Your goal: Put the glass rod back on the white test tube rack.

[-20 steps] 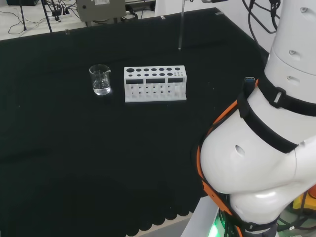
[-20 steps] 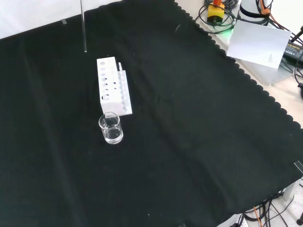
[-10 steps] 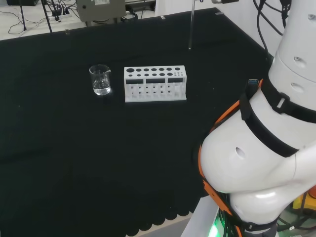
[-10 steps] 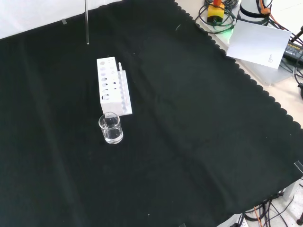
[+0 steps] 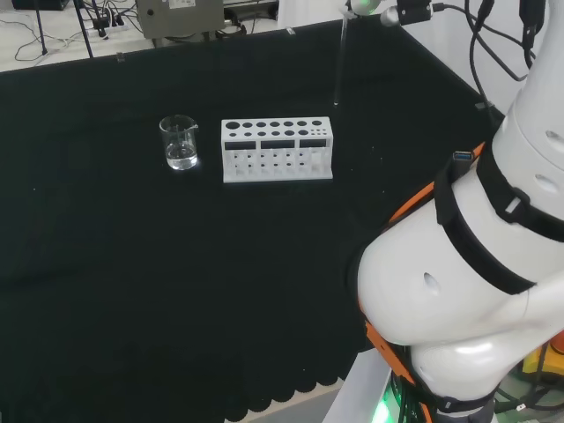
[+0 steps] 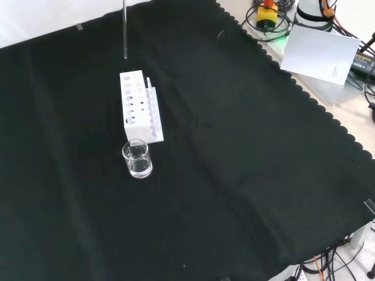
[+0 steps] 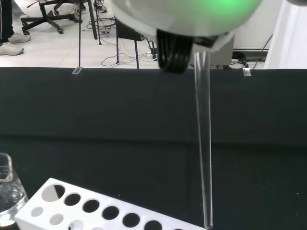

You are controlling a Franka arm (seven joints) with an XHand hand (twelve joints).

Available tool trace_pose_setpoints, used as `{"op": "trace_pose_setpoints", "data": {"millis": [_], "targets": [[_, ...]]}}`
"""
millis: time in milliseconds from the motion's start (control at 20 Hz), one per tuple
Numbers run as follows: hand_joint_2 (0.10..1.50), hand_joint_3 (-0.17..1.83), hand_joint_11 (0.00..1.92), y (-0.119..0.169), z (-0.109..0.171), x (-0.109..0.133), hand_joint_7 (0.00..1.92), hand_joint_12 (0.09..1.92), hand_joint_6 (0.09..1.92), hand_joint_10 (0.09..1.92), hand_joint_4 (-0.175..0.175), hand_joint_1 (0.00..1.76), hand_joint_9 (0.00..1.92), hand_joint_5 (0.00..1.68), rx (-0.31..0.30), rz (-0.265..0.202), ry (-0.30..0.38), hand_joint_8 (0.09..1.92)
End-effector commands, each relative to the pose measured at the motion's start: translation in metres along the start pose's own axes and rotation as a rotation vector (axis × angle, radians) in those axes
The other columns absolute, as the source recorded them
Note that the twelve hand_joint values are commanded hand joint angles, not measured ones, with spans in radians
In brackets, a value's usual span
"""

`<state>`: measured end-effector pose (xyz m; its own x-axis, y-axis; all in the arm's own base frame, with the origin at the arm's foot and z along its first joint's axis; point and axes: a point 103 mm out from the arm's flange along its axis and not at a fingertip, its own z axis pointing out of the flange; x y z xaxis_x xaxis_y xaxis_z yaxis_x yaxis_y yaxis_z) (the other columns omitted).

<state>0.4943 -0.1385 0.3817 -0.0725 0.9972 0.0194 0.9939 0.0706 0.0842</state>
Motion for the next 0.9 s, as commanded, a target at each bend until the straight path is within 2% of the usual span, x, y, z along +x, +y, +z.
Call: {"op": "trace_pose_setpoints", "data": {"millis": [50, 400, 900], "targets": [[0.61, 0.77, 1.59, -0.001, 0.001, 0.014, 1.32, 0.96, 0.56, 0.59, -0.175, 1.33, 1.71, 1.21, -0.006, -0.016, 0.002, 0.9], [0.61, 0.77, 1.6, 0.014, 0.019, 0.027, 1.32, 0.96, 0.56, 0.58, -0.175, 1.33, 1.71, 1.21, 0.022, -0.035, 0.014, 0.9], [0.61, 0.77, 1.6, 0.026, 0.035, 0.021, 1.32, 0.96, 0.56, 0.58, -0.175, 1.33, 1.71, 1.21, 0.034, -0.035, 0.041, 0.9]]}}
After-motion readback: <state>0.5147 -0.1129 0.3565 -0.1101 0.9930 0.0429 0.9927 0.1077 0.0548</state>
